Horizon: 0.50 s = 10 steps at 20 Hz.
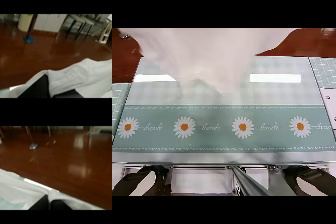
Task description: Fold the shirts.
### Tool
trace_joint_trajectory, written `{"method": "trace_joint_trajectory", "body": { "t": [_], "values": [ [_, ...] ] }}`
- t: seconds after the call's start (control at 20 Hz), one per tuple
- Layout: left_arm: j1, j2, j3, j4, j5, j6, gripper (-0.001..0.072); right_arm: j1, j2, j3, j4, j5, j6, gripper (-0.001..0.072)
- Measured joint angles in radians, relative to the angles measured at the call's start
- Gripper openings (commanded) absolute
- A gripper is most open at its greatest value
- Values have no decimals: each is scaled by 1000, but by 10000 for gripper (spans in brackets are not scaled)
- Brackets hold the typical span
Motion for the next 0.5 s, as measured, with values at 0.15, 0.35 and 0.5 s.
{"method": "trace_joint_trajectory", "body": {
  "t": [0.15, 0.35, 0.5],
  "values": [
    [15, 48, 164, 0, -23, -1, 21, -2, 148, 39, -46, 43, -5, 29],
    [22, 137, 248, 1, -63, -3, 21, -2, 278, 56, -53, 149, -10, 29],
    [24, 182, 268, 5, -184, -15, 21, -2, 322, 58, -19, 238, -12, 29]
  ]
}}
